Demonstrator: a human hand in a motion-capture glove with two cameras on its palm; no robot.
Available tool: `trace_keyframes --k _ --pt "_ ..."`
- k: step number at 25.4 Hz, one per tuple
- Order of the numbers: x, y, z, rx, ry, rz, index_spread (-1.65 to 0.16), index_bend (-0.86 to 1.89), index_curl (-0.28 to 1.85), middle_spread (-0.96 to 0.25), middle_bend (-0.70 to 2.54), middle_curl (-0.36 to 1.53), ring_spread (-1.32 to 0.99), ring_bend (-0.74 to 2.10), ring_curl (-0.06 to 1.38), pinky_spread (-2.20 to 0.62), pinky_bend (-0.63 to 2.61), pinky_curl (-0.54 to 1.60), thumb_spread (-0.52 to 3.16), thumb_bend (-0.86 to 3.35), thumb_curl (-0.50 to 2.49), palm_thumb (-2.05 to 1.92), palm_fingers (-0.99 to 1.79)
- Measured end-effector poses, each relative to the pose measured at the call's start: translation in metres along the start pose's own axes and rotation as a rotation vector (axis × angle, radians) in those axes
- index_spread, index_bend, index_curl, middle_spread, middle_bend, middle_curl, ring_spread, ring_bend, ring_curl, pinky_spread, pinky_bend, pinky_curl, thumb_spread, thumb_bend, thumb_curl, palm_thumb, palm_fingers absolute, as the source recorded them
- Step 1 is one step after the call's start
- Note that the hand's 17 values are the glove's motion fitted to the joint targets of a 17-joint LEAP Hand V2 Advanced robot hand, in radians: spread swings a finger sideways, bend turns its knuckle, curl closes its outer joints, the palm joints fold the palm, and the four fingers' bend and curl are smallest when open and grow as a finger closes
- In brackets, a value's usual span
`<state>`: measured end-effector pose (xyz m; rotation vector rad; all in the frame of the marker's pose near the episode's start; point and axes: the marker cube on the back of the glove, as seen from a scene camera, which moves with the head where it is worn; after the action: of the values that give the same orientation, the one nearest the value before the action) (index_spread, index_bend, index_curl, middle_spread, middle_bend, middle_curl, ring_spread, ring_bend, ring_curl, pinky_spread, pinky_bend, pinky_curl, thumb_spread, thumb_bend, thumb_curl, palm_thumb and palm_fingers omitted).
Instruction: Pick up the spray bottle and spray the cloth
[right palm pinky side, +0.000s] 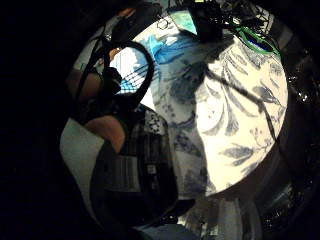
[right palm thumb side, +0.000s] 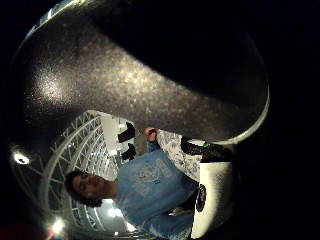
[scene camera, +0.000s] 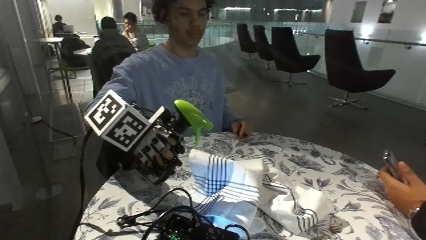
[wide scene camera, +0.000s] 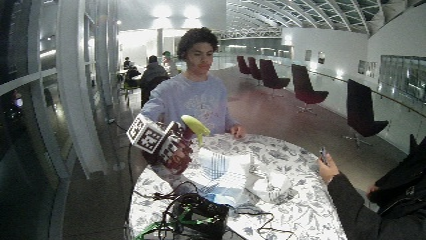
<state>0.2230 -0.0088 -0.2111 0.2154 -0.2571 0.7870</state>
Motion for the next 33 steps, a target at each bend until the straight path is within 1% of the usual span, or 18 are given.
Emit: trace_keyframes --k 5,10,24,33 --pt "-0.014 -0.008 0.005 -0.122 0.090 0.035 -0.27 0.11 0.31 -0.06 0.21 0.42 -0.03 0.40 0.36 0.20 0.24 0.37 0.79 -0.02 0.57 1.00 1.06" --pt "-0.026 -0.016 0.008 -0.193 0.148 0.050 -0.26 0.11 0.31 -0.06 0.20 0.42 -0.03 0.40 0.36 0.20 0.25 0.37 0.79 -0.02 0.58 1.00 1.06" --pt "-0.032 -0.023 0.007 -0.253 0.195 0.097 -0.26 0.11 0.31 -0.06 0.20 0.43 -0.03 0.41 0.37 0.19 0.25 0.37 0.80 -0.02 0.60 0.99 1.07" --pt "-0.031 -0.023 0.009 -0.266 0.205 0.119 -0.26 0.11 0.30 -0.06 0.20 0.43 -0.03 0.41 0.37 0.18 0.26 0.37 0.80 -0.02 0.61 0.99 1.07"
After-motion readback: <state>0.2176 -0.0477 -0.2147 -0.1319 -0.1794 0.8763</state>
